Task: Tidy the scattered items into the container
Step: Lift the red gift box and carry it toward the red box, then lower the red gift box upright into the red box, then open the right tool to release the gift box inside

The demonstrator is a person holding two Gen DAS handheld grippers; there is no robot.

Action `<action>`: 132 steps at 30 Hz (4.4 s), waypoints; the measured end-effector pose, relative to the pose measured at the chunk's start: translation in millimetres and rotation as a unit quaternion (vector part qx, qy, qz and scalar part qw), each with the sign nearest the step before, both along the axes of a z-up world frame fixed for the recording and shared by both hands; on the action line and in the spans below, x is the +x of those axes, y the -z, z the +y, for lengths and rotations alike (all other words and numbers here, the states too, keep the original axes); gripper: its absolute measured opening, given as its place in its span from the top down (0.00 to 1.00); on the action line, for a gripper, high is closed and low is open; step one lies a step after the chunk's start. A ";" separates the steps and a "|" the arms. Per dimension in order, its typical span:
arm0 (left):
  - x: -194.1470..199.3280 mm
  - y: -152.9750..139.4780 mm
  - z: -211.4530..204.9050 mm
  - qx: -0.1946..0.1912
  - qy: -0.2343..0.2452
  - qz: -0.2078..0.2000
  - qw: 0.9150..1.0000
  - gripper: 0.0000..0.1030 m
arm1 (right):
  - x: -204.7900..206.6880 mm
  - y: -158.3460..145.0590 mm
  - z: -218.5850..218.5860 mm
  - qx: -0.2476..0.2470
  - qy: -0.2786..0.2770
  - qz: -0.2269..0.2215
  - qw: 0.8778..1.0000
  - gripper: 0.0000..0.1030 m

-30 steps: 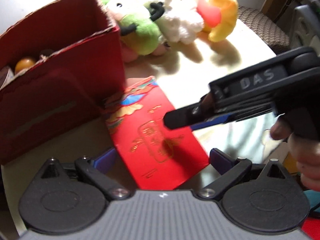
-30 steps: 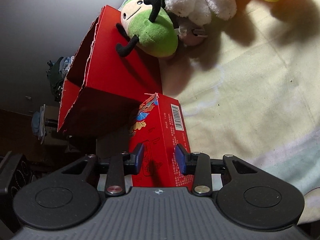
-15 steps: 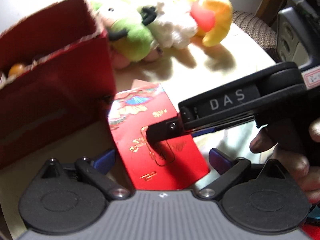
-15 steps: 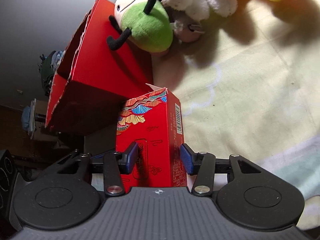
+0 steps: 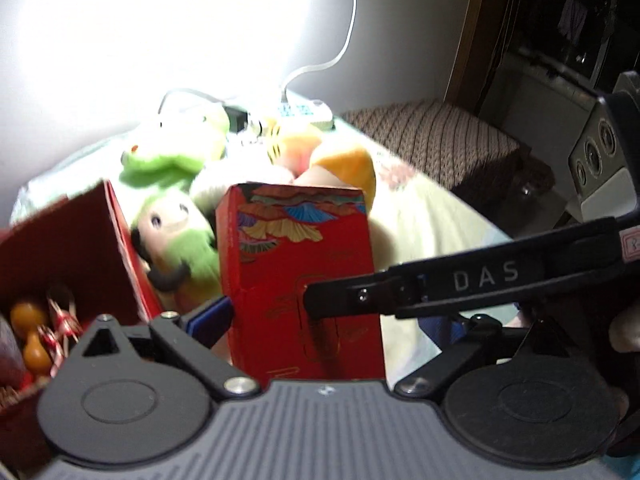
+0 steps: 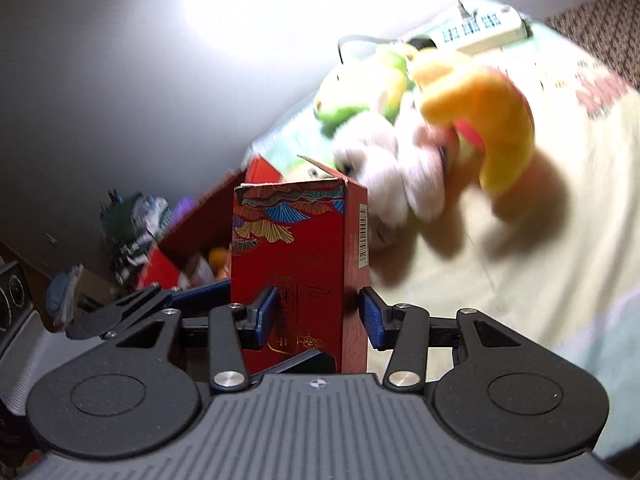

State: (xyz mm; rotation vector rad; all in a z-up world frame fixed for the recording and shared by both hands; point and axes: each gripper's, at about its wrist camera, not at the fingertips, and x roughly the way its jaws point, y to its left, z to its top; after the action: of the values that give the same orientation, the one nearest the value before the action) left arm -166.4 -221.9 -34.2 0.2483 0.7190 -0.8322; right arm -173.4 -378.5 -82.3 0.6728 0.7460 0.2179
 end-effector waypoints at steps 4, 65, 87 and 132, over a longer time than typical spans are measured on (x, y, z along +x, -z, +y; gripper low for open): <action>15.8 -32.2 17.6 -0.021 -0.018 -0.047 0.998 0.05 | 26.0 -31.6 13.4 -0.007 -0.017 -0.048 0.999 0.53; 206.0 68.3 134.6 -0.041 -0.020 0.252 0.967 0.03 | 180.4 -8.5 186.2 -0.244 -0.052 0.130 0.960 0.52; 210.5 71.0 138.3 -0.057 -0.009 0.280 0.958 0.03 | 168.8 -13.5 179.9 -0.208 -0.016 0.102 0.973 0.45; 197.7 59.5 196.5 0.148 -0.285 0.111 0.940 0.01 | 182.0 5.6 212.7 -0.261 -0.070 0.051 0.961 0.39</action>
State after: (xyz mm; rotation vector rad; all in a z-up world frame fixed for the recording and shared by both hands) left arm 31.4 -25.4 -93.7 0.1996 1.0659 -0.1944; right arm 8.6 -165.8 -87.8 0.1286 0.9053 0.1065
